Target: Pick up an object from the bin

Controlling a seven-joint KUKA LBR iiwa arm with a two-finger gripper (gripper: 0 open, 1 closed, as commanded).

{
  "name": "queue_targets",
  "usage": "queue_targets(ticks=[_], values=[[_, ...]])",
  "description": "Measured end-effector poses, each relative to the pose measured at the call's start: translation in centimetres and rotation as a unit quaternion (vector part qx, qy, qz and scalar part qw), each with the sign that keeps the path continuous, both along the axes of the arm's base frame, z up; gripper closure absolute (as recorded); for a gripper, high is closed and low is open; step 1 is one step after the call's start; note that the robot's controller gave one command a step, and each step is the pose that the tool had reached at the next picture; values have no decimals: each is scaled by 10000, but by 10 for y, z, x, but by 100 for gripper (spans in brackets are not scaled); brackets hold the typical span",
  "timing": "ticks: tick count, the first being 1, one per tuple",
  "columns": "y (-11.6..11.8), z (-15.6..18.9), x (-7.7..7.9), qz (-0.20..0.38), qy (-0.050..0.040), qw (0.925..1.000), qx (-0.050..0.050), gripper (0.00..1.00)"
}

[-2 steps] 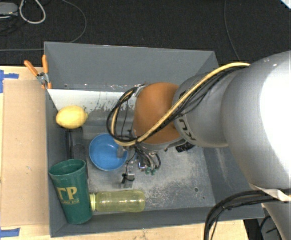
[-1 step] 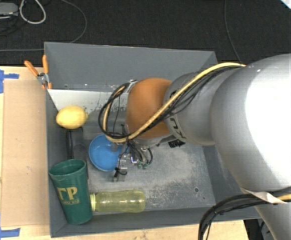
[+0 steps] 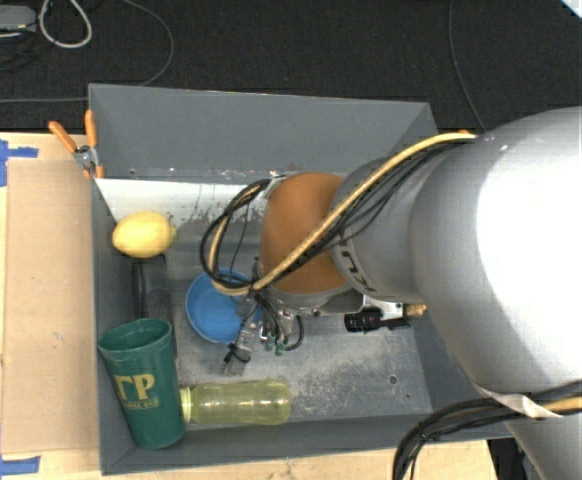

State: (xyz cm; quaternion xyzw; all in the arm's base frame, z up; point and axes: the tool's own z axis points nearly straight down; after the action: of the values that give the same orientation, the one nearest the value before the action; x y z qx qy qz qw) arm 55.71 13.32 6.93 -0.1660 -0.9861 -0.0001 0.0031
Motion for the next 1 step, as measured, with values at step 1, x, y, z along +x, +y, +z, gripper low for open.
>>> queue_targets(ticks=[1], values=[[-1,114,10,909,-44,9958,5,0]])
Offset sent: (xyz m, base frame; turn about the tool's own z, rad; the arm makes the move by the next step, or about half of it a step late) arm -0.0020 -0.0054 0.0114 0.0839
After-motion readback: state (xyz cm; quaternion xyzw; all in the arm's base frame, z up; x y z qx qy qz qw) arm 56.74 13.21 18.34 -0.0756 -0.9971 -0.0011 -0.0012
